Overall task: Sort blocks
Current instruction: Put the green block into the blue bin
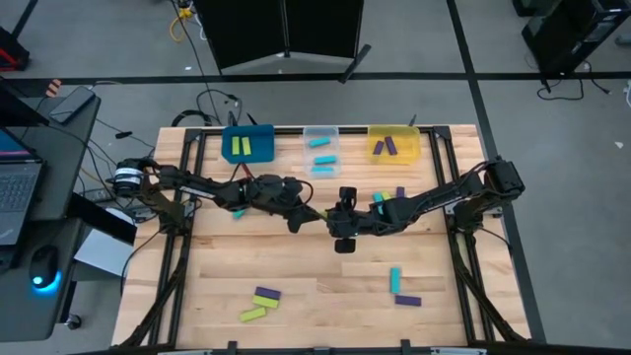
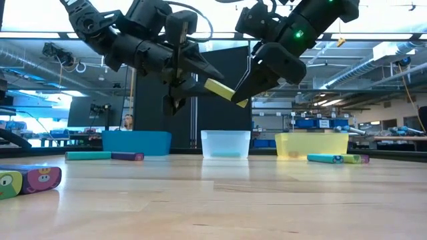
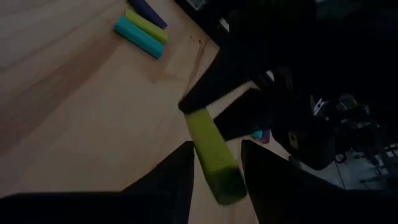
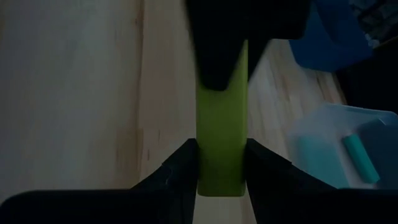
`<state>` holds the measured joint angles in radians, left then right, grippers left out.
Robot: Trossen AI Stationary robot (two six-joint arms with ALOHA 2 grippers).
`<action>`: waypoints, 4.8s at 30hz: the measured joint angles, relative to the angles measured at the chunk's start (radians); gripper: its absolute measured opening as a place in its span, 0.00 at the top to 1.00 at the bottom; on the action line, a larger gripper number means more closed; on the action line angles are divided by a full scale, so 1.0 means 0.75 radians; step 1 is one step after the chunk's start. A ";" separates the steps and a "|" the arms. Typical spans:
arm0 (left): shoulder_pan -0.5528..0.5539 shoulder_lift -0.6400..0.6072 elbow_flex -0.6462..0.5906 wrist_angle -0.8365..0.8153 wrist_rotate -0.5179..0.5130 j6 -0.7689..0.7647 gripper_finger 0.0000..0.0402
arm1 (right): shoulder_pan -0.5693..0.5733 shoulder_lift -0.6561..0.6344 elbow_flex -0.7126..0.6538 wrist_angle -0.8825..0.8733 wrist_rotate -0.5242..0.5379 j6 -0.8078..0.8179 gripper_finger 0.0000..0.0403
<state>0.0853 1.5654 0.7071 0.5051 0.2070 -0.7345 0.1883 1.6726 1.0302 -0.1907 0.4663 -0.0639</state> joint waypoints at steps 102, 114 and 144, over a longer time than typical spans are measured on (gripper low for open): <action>0.929 -0.151 0.053 -0.972 -0.743 1.148 0.84 | 0.015 -0.118 -0.001 -0.088 0.329 0.095 0.47; 0.937 -0.024 0.204 -1.107 -0.700 1.153 0.74 | 0.015 -0.117 -0.001 -0.089 0.328 0.094 0.47; 0.923 -0.227 0.204 -1.117 -0.540 1.116 0.70 | 0.015 -0.117 -0.001 -0.100 0.315 0.083 0.47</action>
<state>0.7773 1.3949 0.8601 -0.3325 -0.1979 0.1028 0.1997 1.5848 1.0293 -0.2656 0.7029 -0.0013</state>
